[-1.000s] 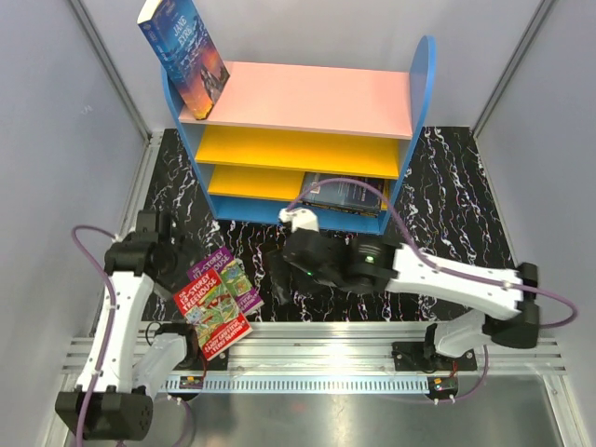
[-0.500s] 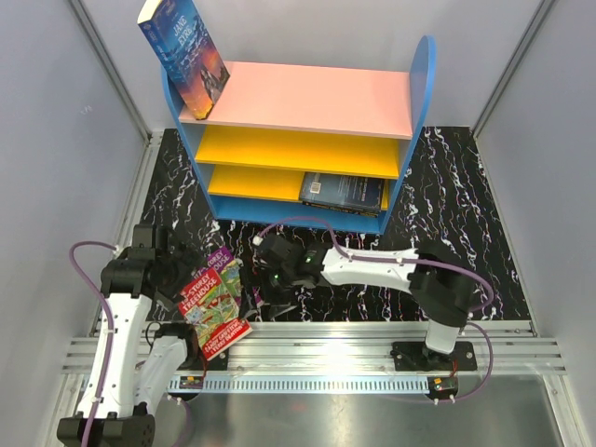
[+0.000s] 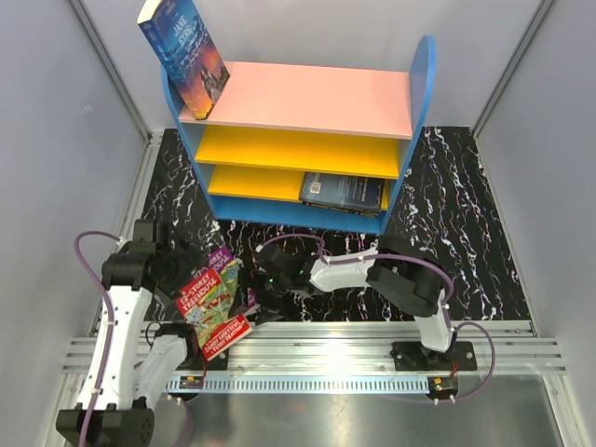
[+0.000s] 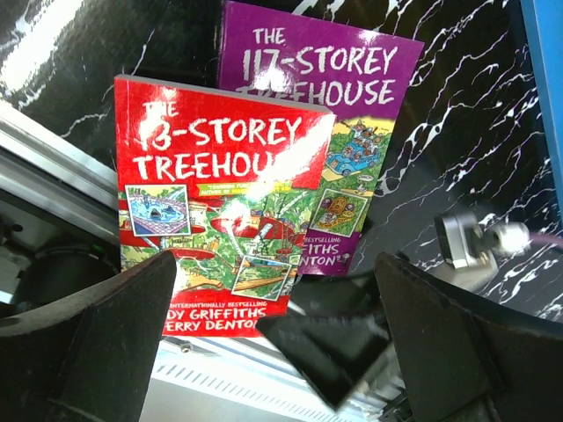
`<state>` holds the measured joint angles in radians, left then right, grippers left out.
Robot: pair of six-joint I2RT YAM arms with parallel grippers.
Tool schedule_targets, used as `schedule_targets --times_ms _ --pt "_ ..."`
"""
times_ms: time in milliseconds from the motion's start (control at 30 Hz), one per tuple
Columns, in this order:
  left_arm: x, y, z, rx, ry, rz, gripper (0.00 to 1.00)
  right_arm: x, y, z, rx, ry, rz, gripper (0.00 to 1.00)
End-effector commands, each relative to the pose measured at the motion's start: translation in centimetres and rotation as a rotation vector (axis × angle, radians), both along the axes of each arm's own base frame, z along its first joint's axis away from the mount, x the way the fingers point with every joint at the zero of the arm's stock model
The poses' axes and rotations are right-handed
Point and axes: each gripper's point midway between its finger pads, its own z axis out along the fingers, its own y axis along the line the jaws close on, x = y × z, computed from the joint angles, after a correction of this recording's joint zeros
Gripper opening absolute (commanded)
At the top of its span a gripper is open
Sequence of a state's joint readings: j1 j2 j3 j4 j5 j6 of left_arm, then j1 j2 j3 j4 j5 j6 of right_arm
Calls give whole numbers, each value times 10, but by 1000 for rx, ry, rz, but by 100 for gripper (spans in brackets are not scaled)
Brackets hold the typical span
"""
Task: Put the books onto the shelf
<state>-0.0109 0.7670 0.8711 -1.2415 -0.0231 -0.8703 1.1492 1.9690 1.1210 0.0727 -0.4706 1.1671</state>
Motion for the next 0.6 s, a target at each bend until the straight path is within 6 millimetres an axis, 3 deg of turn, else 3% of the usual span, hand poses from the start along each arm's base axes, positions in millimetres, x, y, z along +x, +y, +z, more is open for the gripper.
schedule_targets --times_ms 0,133,233,300,567 --pt "17 -1 20 11 -63 -63 99 12 26 12 86 12 -16 97" --pt "23 -1 24 20 -72 -78 99 15 30 3 74 13 -29 95" --pt "25 0 23 26 -67 -91 99 15 35 10 103 18 -33 88" --pt "25 0 22 29 -67 -93 99 11 37 16 111 27 -26 77" --pt "26 0 19 24 -79 -86 99 -20 40 42 144 24 50 49"
